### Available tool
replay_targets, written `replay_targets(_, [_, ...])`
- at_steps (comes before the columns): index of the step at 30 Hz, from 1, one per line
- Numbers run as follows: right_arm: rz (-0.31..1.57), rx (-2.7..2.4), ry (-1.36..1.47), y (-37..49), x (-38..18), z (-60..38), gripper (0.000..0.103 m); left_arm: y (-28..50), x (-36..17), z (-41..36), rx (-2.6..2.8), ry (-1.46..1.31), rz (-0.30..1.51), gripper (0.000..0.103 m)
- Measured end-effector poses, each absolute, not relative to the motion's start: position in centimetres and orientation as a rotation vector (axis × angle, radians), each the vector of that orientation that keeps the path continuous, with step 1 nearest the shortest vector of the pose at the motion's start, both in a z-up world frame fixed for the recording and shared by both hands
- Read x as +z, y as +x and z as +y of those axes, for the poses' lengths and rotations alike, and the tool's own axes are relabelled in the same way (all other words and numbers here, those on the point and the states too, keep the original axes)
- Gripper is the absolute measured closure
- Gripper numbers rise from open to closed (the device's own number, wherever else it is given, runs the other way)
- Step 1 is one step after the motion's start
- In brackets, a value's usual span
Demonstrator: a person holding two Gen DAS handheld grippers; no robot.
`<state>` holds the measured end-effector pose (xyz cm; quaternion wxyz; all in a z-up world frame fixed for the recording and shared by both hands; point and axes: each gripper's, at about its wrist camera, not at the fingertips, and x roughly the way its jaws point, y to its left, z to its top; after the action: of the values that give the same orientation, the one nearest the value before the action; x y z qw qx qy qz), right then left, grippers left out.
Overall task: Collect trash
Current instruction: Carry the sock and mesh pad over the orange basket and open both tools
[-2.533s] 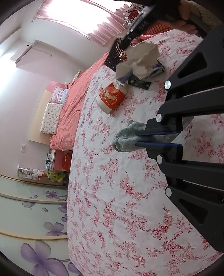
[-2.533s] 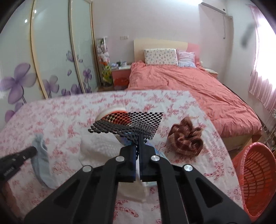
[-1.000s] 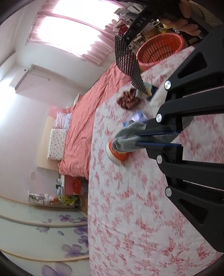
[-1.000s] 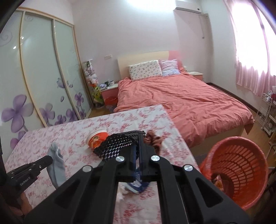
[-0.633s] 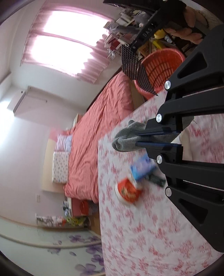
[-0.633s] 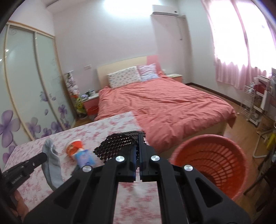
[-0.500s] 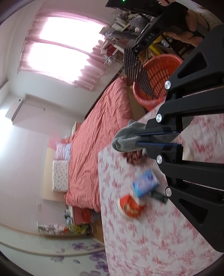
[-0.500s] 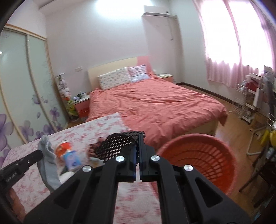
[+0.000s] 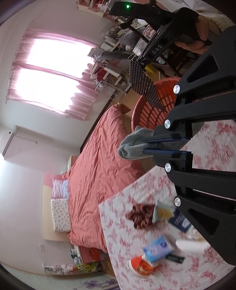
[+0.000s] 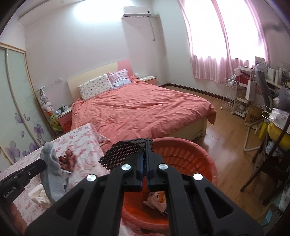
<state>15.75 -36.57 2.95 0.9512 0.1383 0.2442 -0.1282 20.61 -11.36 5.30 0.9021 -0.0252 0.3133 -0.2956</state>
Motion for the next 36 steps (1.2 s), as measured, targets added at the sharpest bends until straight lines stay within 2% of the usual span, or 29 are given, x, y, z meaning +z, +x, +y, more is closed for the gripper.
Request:
replay_targets(18, [0.544,-0.307,0.347,16.5,-0.8,-42.7,0.099,21.4,2.0,-19.3,-0.711,0.009,0.733,0.096])
replay_targets(22, [0.581,-0.309,0.348,17.3,-1.8,-43.4,0.091,21.6,1.4,-20.5,-0.714,0.017,0.763,0.096])
replay_targets(25, [0.602,-0.311,0.358,17.7,-2.3,-43.6,0.079,22.0,0.7,-20.9,-0.704,0.018,0.787,0.095])
replay_targets(29, [0.616,-0.320,0.371,17.9,-2.8,-44.0,0.077,22.3,-0.1,-21.3,-0.702,0.023,0.823,0.094])
replay_targets(32, [0.622,-0.329,0.377,17.8,-3.1,-44.3,0.077,22.4,-0.5,-21.3,-0.695,0.025,0.839,0.084])
replay_targets(36, [0.619,-0.338,0.375,17.4,-3.1,-44.3,0.073,22.2,-0.4,-20.6,-0.672,0.029,0.831,0.082])
